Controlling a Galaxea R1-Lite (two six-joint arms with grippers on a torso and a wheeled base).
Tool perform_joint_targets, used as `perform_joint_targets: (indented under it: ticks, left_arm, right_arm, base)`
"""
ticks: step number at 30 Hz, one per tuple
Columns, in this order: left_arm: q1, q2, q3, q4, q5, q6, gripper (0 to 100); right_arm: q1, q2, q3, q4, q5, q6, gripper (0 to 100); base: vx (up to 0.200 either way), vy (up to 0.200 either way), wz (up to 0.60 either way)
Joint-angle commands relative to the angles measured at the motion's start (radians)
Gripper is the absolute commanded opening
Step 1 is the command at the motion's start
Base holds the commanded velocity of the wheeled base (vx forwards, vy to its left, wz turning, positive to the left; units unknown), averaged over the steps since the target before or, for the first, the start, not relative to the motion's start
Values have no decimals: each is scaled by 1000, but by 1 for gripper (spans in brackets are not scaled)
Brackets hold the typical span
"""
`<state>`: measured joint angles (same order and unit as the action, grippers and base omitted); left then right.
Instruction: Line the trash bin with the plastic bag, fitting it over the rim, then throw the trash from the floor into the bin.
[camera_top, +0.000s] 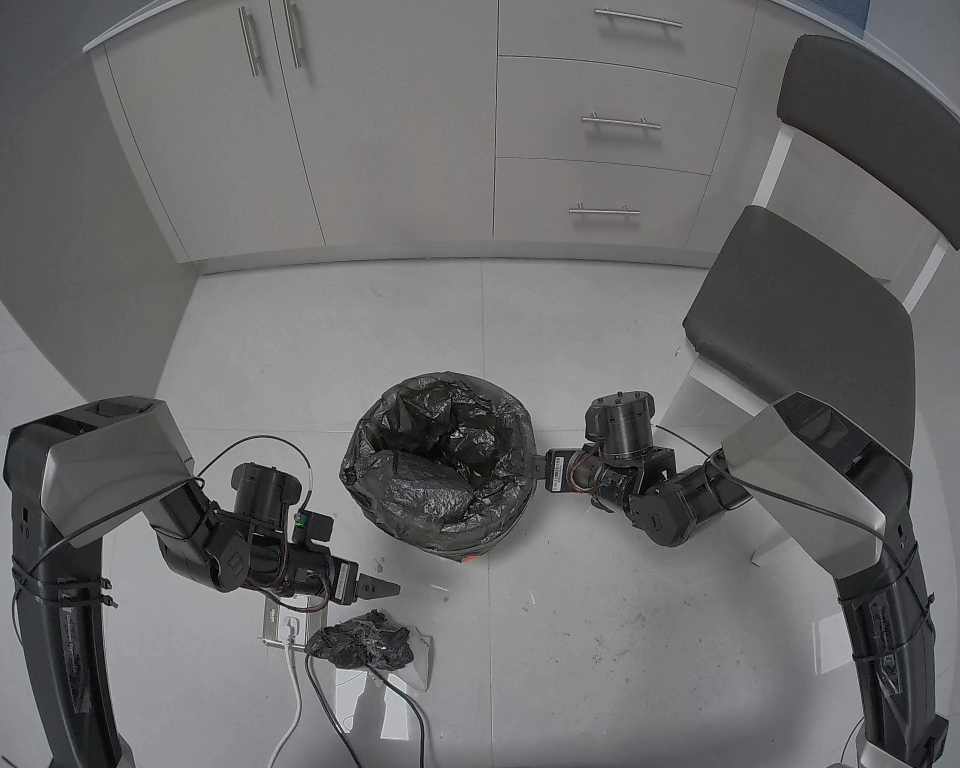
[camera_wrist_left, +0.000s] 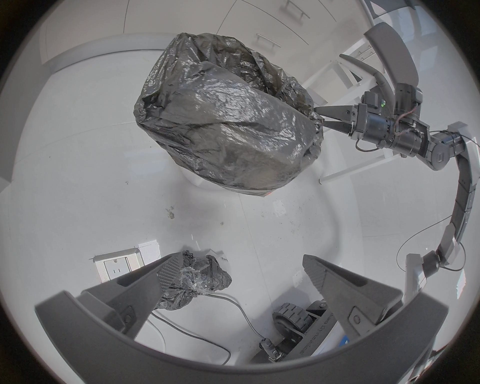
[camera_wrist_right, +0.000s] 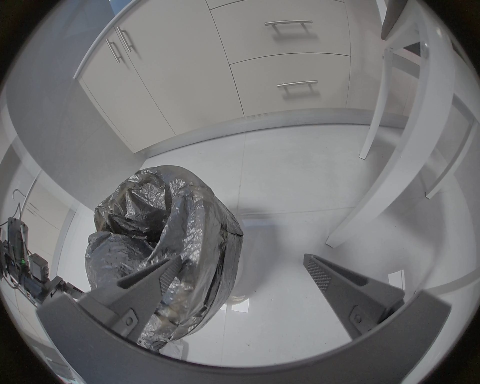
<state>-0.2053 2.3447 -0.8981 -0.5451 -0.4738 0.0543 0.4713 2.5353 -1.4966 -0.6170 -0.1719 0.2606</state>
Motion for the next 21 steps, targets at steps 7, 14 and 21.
perform_joint_targets:
  ticks: [7, 14, 21]
  left_arm:
    - [-29, 68, -15, -61, 47, 208, 100]
    - [-19, 133, -252, 1, 90, 263, 100]
    - [-6, 216, -486, 208, 90, 314, 100]
  right_arm:
    - [-19, 17, -25, 2, 2, -1, 100]
    - [-26, 29, -34, 3, 3, -3, 100]
    - [-34, 62, -113, 85, 3, -1, 100]
  base:
    - [0, 0, 0]
    - [0, 0, 0]
    - [0, 0, 0]
